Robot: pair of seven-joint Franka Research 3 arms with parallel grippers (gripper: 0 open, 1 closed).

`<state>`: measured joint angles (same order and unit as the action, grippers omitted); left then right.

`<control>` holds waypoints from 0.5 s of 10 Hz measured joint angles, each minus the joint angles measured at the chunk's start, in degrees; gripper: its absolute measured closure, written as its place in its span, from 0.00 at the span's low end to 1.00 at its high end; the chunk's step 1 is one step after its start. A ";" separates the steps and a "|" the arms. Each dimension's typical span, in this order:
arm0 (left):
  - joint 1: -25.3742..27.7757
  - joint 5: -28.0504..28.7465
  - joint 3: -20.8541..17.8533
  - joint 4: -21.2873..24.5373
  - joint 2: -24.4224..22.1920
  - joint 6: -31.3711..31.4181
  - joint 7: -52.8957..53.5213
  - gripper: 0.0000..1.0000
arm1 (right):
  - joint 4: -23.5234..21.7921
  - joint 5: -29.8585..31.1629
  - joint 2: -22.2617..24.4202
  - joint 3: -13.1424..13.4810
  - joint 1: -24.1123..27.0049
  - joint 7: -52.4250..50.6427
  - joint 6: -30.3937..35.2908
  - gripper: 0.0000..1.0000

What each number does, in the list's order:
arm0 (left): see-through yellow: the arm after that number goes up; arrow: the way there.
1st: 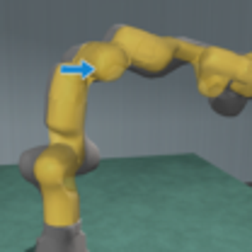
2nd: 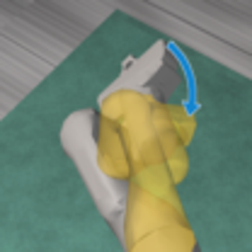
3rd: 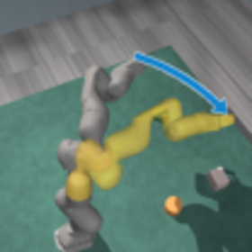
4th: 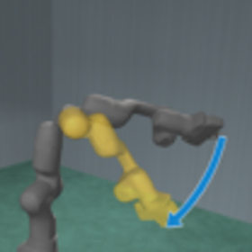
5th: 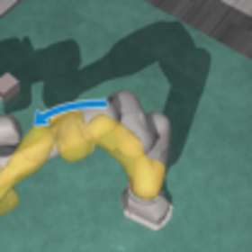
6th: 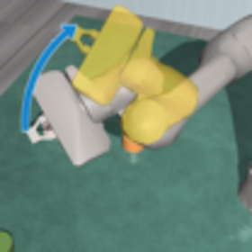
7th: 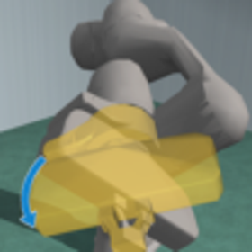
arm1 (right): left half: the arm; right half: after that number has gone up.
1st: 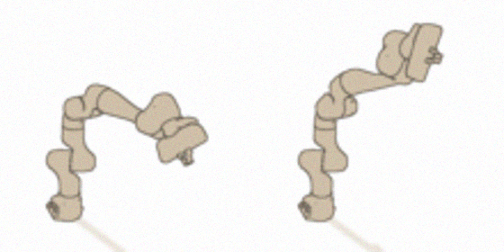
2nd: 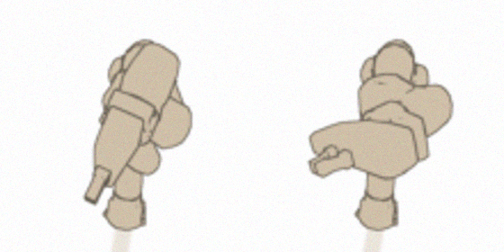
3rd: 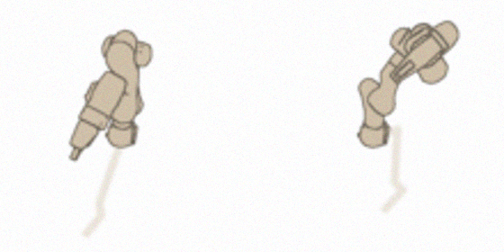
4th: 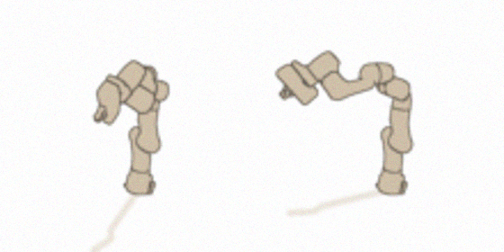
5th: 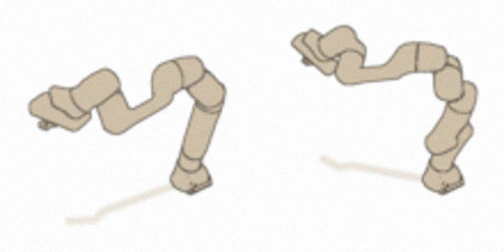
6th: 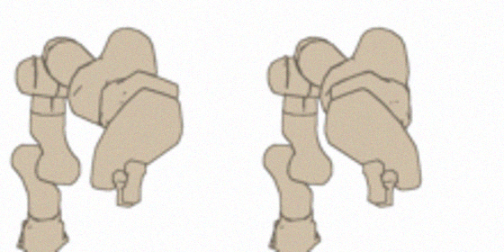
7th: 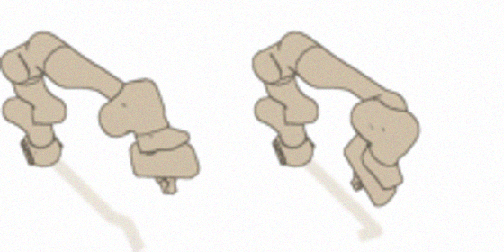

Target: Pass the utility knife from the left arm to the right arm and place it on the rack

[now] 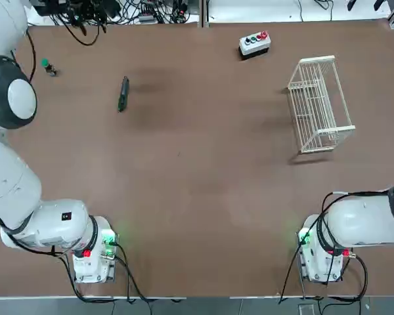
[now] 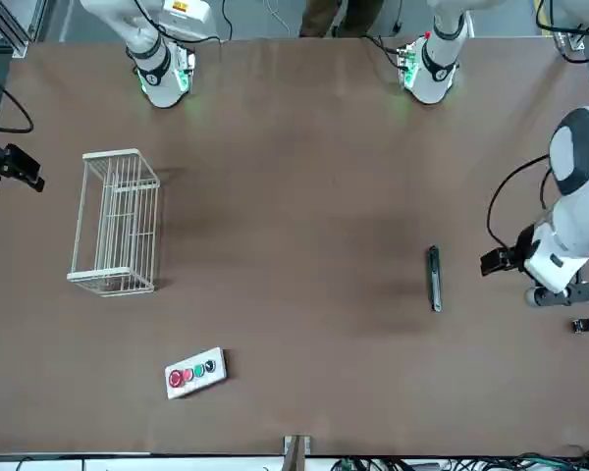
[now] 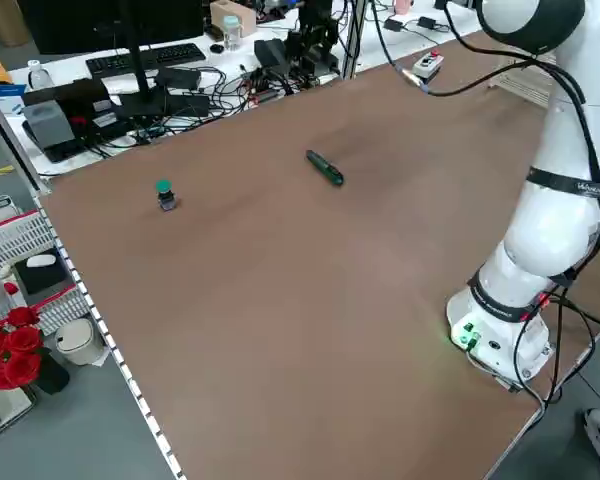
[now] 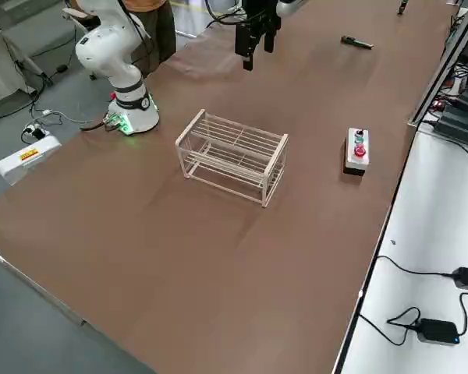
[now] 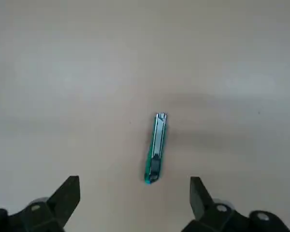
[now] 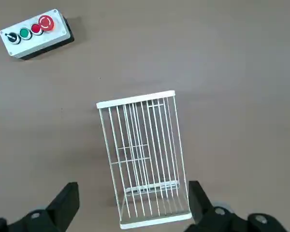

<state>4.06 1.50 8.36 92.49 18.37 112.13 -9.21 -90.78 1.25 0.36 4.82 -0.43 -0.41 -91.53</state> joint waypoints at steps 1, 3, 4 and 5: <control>-0.36 0.34 0.19 3.46 0.33 4.09 -0.42 0.00 | 0.00 0.00 0.00 -0.17 -0.01 0.00 -0.14 0.00; -1.03 1.09 0.32 11.63 1.17 14.58 -1.37 0.00 | 0.01 0.00 -0.02 -0.40 -0.02 0.00 -0.23 0.00; -0.97 1.18 0.30 15.53 1.59 19.29 -1.40 0.00 | 0.00 0.00 -0.03 -0.38 -0.02 0.00 -0.24 0.00; -0.86 2.36 0.28 18.43 2.33 22.47 -1.39 0.00 | 0.00 0.00 -0.03 -0.32 -0.01 0.00 -0.24 0.00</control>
<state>3.21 3.86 8.64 110.92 20.70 134.61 -10.59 -90.78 1.25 0.33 4.50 -0.45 -0.41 -91.77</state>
